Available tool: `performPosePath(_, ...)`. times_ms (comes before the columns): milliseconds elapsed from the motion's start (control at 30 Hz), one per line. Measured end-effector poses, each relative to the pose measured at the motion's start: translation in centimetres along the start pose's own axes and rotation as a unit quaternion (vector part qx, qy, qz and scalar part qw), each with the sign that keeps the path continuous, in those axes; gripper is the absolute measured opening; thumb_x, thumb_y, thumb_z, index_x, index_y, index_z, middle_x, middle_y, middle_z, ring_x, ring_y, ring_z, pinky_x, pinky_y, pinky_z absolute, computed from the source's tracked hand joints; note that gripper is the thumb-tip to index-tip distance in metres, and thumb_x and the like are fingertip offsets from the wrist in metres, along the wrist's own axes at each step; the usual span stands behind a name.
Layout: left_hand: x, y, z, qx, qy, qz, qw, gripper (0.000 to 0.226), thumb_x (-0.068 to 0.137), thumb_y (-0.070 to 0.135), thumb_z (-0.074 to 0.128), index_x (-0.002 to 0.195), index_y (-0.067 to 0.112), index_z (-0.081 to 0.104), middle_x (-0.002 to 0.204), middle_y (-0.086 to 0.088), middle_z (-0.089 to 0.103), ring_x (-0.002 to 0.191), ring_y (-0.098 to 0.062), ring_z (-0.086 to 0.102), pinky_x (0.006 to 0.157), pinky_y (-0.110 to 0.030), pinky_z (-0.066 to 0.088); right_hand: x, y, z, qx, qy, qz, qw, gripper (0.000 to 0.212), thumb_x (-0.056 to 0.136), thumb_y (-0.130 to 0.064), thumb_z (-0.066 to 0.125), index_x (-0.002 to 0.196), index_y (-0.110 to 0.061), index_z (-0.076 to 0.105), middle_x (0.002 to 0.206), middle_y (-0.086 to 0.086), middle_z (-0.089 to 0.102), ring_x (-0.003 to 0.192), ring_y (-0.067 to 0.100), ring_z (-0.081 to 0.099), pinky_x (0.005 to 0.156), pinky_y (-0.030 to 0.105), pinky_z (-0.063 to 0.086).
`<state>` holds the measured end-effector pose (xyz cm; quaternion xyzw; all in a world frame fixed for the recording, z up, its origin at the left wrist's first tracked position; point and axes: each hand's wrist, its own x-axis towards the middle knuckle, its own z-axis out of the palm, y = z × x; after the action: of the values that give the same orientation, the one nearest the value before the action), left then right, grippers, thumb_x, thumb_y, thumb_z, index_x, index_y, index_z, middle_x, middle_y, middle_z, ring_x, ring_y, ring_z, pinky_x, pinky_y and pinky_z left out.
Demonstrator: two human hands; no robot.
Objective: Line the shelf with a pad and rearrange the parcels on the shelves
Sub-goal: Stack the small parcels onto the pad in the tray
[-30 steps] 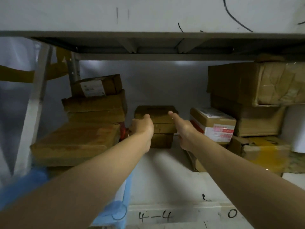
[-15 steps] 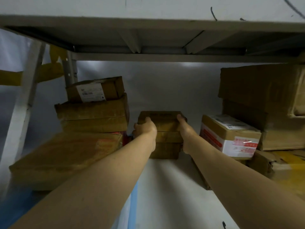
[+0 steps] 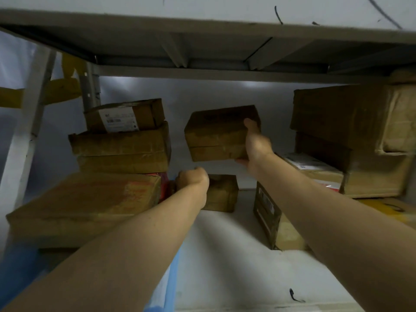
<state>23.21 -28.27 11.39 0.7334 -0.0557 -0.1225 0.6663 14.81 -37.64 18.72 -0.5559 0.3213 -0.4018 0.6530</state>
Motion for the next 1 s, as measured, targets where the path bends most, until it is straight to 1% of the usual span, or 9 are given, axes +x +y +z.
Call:
performPosePath(67,-0.1,-0.7,0.3,0.06,-0.003,0.008,0.998,0.052,0.103,0.032,0.044,0.147,0.003,0.039,0.151,-0.016,0.042,0.136,-0.035,0.044,0.112,-0.042,0.038,-0.4,0.8,0.0,0.001,-0.006,0.008,1.0,0.097,0.076,-0.079,0.054,0.152,-0.02,0.034,0.141,0.009,0.054,0.129,0.034,0.051,0.11,0.052,0.039)
performPosePath(233,0.9,-2.3,0.9,0.125,-0.011,-0.001,0.992,0.058,0.102,0.035,0.042,0.15,0.002,0.034,0.157,-0.019,0.033,0.143,-0.035,0.034,0.118,-0.044,0.029,0.4,4.7,0.4,0.043,0.016,0.043,0.998,0.125,0.049,-0.09,0.049,0.155,-0.03,0.025,0.152,0.009,0.046,0.134,0.038,0.048,0.111,0.057,0.038)
performPosePath(400,2.2,-3.2,1.4,0.094,-0.01,-0.023,0.995,0.062,0.096,0.036,0.047,0.149,0.005,0.037,0.155,-0.022,0.032,0.142,-0.04,0.032,0.118,-0.049,0.028,-0.1,6.3,0.4,0.054,0.019,0.055,0.997,0.109,0.063,-0.084,0.045,0.156,-0.034,0.017,0.163,0.009,0.029,0.143,0.041,0.037,0.116,0.06,0.031)
performPosePath(467,3.2,-3.5,2.0,0.052,-0.009,-0.03,0.998,0.068,0.089,0.041,0.047,0.146,0.004,0.043,0.152,-0.021,0.039,0.14,-0.04,0.038,0.116,-0.051,0.033,0.1,6.6,0.3,0.051,0.02,0.048,0.997,0.107,0.066,-0.082,0.045,0.157,-0.033,0.015,0.163,0.01,0.028,0.143,0.041,0.036,0.115,0.06,0.032)
performPosePath(567,4.4,-3.8,2.7,-0.033,0.019,-0.063,0.997,0.075,0.088,0.043,0.061,0.152,0.014,0.033,0.152,-0.012,0.04,0.133,-0.034,0.045,0.11,-0.044,0.039,0.5,6.5,-0.2,0.037,0.033,0.039,0.998,0.106,0.067,-0.082,0.045,0.157,-0.034,0.016,0.162,0.011,0.029,0.143,0.039,0.036,0.114,0.059,0.034)
performPosePath(667,3.2,-3.0,2.7,-0.063,0.012,-0.074,0.995,0.082,0.077,0.048,0.068,0.148,0.021,0.037,0.148,-0.011,0.042,0.13,-0.036,0.047,0.108,-0.052,0.043,0.7,5.5,-0.6,0.015,0.036,0.017,0.999,0.097,0.078,-0.08,0.043,0.157,-0.032,0.014,0.161,0.012,0.03,0.141,0.04,0.038,0.114,0.059,0.034)
performPosePath(767,1.1,-1.1,2.2,-0.104,-0.001,-0.052,0.993,0.057,0.084,0.039,0.07,0.135,0.028,0.045,0.142,-0.014,0.044,0.122,-0.04,0.051,0.102,-0.055,0.047,0.4,3.8,-0.4,0.001,0.031,-0.006,1.0,0.087,0.086,-0.077,0.041,0.156,-0.034,0.013,0.16,0.01,0.03,0.137,0.041,0.043,0.112,0.059,0.037)
performPosePath(867,-0.7,0.6,1.9,-0.173,-0.008,-0.019,0.985,0.051,0.092,0.024,0.067,0.137,0.025,0.043,0.141,-0.014,0.048,0.118,-0.036,0.055,0.1,-0.042,0.047,-0.5,2.1,-0.2,-0.011,0.032,-0.037,0.999,0.087,0.085,-0.077,0.04,0.155,-0.033,0.014,0.157,0.009,0.033,0.131,0.041,0.047,0.109,0.059,0.04)
performPosePath(1000,-2.7,2.2,0.7,-0.207,-0.002,-0.006,0.978,0.045,0.096,0.02,0.062,0.137,0.022,0.043,0.146,-0.015,0.043,0.118,-0.034,0.054,0.085,-0.031,0.042,-2.0,-0.4,-0.9,0.015,0.042,-0.053,0.998,0.103,0.065,-0.083,0.041,0.152,-0.033,0.02,0.153,0.011,0.038,0.131,0.04,0.047,0.108,0.06,0.04)
